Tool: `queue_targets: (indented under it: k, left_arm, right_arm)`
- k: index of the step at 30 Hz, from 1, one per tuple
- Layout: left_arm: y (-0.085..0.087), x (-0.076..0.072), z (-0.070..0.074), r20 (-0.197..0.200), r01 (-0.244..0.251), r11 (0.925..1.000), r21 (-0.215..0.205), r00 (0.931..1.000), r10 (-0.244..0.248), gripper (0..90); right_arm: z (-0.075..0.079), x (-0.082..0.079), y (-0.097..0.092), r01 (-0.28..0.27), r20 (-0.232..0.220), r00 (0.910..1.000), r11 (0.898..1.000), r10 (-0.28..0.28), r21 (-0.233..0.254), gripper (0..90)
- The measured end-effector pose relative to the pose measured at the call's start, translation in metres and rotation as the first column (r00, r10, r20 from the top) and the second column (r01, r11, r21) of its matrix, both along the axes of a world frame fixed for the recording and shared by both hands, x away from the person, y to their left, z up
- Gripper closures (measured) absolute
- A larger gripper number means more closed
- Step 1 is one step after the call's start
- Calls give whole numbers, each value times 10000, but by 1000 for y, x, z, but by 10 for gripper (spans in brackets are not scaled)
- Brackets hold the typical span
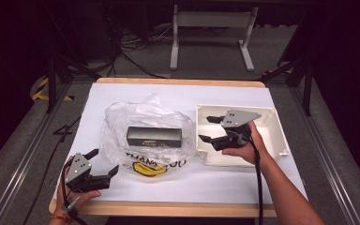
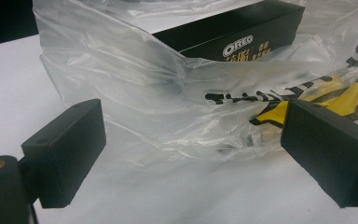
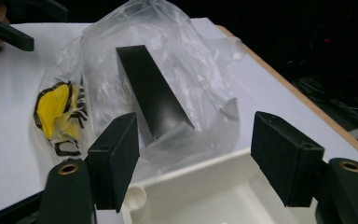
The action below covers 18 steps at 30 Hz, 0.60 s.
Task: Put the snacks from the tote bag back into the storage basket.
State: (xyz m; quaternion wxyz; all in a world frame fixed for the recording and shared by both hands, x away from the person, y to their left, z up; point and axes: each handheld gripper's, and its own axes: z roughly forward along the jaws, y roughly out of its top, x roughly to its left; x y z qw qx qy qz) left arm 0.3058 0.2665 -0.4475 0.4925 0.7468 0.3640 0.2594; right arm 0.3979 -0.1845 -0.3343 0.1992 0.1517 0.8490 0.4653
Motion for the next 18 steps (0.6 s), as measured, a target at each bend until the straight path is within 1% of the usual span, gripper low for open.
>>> queue_targets:
  k: [1, 2, 4, 5, 6, 7, 9, 12, 15, 18]
  left_arm:
    - [0, 0, 0, -4, -19, 10000, -11, 10000, 19, 76]
    - [0, 0, 0, -5, -11, 10000, -26, 10000, 11, 77]
    - [1, -1, 0, 4, -15, 10000, -31, 10000, 15, 76]
    - [1, 0, 0, 8, -22, 10000, -20, 10000, 22, 76]
    - [1, 0, 0, 15, -40, 10000, -23, 10000, 40, 76]
    - [1, 0, 0, 2, -39, 10000, -30, 10000, 39, 76]
    - [1, 0, -1, -24, -33, 10000, -38, 10000, 33, 76]
    - [1, 0, -1, -50, 11, 10000, 29, 10000, -10, 76]
    - [1, -1, -2, -43, 34, 10000, 0, 10000, -34, 76]
    - [1, -1, -2, -62, 38, 10000, 1, 10000, -38, 76]
  right_arm:
    - [1, 5, 5, -56, -144, 9999, 9999, 54, -145, 330]
    - [2, 9, 10, -197, -220, 9996, 9995, 191, -249, 334]
    - [4, 18, 20, -534, -516, 9973, 9979, 514, -367, 335]
    - [4, 21, 26, -621, -559, 9967, 9966, 590, -540, 339]
    - [5, 25, 31, -699, -572, 9961, 9957, 665, -605, 342]
    - [5, 29, 37, -872, -648, 9945, 9935, 825, -735, 345]
    - [5, 35, 48, -1002, -620, 9937, 9886, 937, -1124, 353]
    - [3, 42, 61, -1248, -746, 9906, 9810, 1147, -1488, 359]
    - [0, 47, 74, -1564, -873, 9859, 9715, 1427, -1779, 369]
    - [-4, 52, 83, -1726, -1017, 9827, 9645, 1548, -1999, 369]
